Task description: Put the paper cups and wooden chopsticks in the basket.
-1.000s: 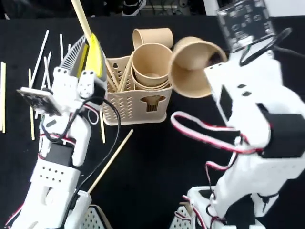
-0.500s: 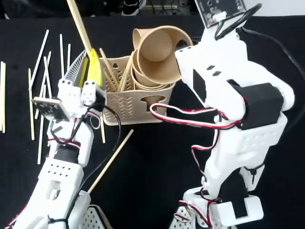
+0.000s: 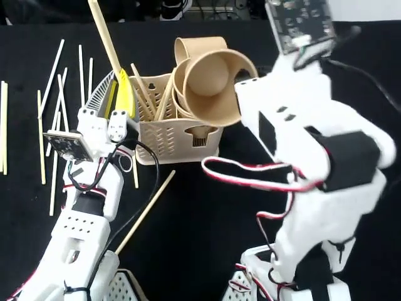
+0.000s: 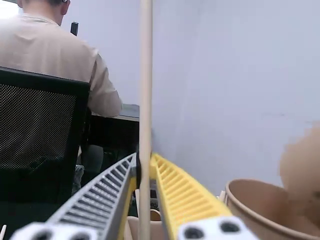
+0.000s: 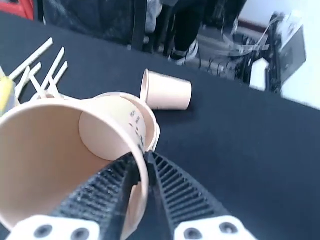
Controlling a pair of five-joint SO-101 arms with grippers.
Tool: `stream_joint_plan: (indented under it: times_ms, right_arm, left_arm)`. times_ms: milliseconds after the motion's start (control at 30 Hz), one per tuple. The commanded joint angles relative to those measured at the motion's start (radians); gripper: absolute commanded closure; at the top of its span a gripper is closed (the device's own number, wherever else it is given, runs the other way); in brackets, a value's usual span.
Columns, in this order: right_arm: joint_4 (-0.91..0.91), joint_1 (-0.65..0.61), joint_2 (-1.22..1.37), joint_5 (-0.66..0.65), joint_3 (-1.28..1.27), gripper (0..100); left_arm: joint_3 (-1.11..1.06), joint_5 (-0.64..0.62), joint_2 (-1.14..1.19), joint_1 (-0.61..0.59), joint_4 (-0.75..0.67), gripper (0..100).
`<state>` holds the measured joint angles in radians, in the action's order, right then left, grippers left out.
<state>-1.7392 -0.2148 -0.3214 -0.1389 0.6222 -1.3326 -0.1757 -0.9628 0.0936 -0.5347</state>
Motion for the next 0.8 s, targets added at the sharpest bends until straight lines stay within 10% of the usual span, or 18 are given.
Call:
stream_joint_plan:
  times_ms: [0,433,767]
  right_arm:
    - [-0.026,-0.006,0.013,-0.014,-0.015,98.8]
    - [0.037,-0.005,0.153,-0.043,-0.008,98.4]
    - [0.041,-0.040,0.157,-0.152,0.107,76.6]
  left_arm:
    - [0.002,0.014,0.000,-0.007,-0.021,96]
    - [0.054,0.012,0.000,-0.007,0.106,96]
    - [0.087,-0.101,-0.002,-0.008,0.207,80]
